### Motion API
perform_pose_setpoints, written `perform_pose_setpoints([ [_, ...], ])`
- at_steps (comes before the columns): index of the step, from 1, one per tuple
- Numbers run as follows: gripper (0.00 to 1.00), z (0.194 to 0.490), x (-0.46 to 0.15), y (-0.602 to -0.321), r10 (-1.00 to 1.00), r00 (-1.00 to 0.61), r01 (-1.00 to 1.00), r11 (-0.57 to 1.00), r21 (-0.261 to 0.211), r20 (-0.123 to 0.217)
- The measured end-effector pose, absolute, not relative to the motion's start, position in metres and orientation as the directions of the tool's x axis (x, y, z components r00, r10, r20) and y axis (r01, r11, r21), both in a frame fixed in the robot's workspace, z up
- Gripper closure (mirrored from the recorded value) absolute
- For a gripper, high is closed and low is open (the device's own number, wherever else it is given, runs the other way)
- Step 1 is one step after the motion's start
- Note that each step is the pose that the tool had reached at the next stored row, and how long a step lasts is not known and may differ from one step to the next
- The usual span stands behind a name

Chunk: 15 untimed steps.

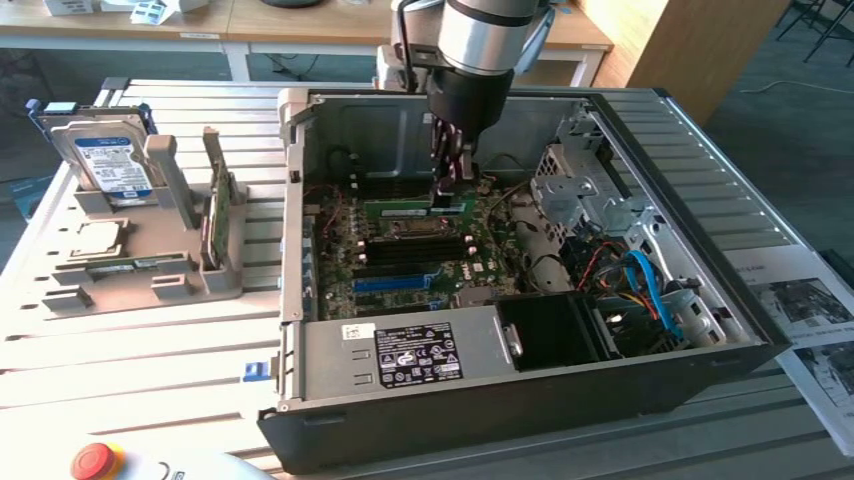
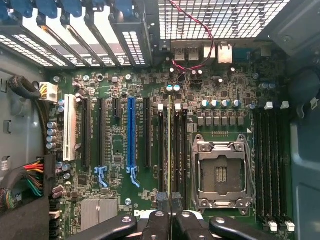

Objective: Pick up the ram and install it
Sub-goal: 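Insert the ram into the slot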

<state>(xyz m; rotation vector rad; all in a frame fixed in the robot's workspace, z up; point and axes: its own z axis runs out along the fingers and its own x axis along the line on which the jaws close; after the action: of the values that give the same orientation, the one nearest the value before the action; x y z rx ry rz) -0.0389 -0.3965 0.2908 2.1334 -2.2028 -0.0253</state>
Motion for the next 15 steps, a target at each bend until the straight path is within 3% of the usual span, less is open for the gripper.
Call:
perform_pose_setpoints([
  [15, 0.88, 0.274, -0.039, -0.396, -0.999, -0.031, -0.997, 0.033, 0.064, 0.042],
])
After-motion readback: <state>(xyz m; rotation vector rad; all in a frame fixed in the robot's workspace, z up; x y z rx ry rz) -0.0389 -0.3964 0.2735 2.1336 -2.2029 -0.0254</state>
